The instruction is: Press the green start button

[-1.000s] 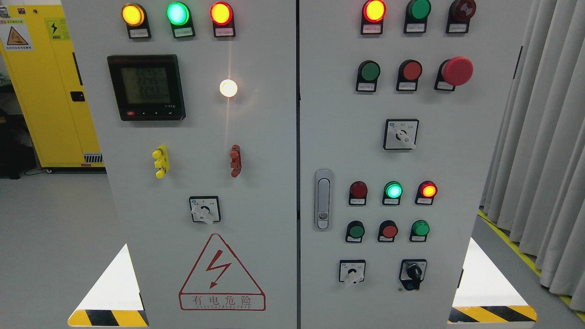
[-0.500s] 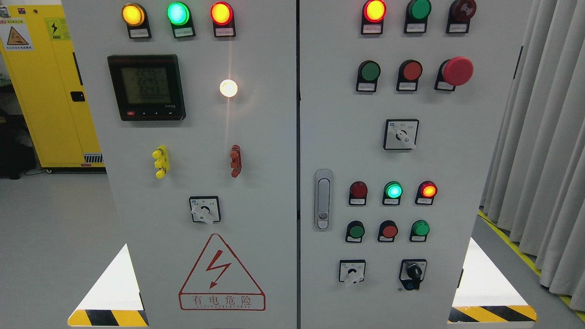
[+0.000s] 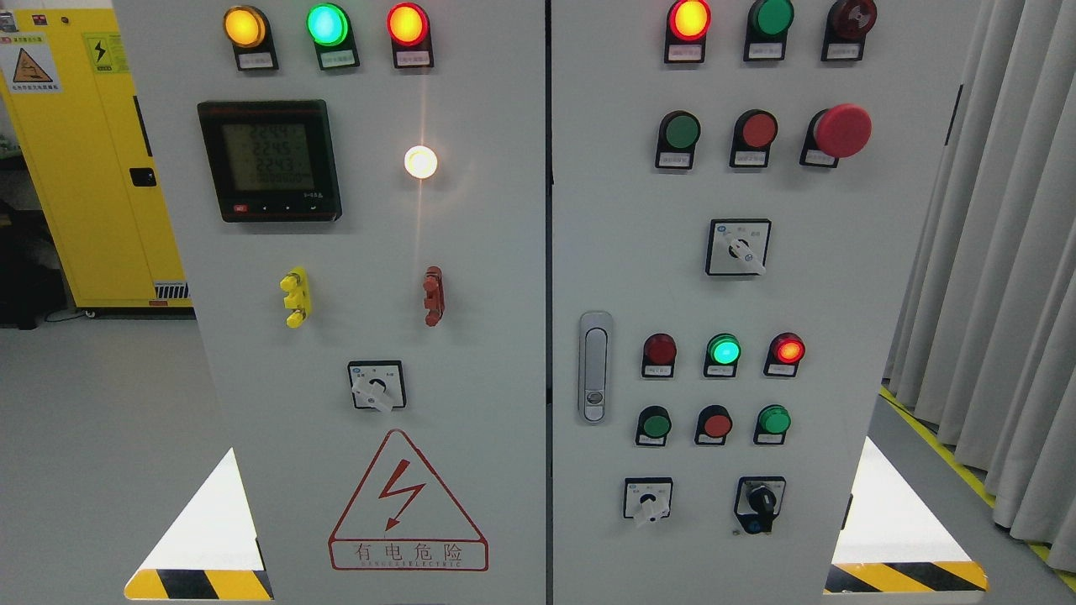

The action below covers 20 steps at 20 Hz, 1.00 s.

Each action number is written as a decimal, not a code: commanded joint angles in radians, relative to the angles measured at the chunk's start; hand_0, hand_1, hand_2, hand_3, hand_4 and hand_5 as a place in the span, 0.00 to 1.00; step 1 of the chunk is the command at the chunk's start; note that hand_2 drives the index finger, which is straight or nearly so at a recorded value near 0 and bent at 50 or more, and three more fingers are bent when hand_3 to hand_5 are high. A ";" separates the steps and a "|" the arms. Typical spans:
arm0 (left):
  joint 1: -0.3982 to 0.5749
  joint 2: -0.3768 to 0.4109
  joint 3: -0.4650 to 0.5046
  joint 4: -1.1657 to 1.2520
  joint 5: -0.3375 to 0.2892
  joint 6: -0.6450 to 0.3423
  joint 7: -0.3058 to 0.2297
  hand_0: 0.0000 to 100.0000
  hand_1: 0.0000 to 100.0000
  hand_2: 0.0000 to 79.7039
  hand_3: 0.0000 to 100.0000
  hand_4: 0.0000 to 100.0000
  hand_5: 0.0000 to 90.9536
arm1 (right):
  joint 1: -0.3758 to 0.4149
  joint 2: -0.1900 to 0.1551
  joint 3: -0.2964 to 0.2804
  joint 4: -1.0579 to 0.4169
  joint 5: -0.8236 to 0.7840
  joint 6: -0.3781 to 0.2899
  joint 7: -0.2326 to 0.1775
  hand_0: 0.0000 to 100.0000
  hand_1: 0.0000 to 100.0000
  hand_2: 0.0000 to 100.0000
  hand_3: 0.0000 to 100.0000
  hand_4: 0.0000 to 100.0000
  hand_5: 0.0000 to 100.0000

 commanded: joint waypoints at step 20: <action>-0.014 -0.102 -0.004 -0.028 -0.003 0.000 -0.001 0.12 0.56 0.00 0.00 0.00 0.00 | -0.496 -0.005 -0.020 -0.119 0.433 0.010 0.000 0.29 0.66 0.00 0.73 0.75 0.68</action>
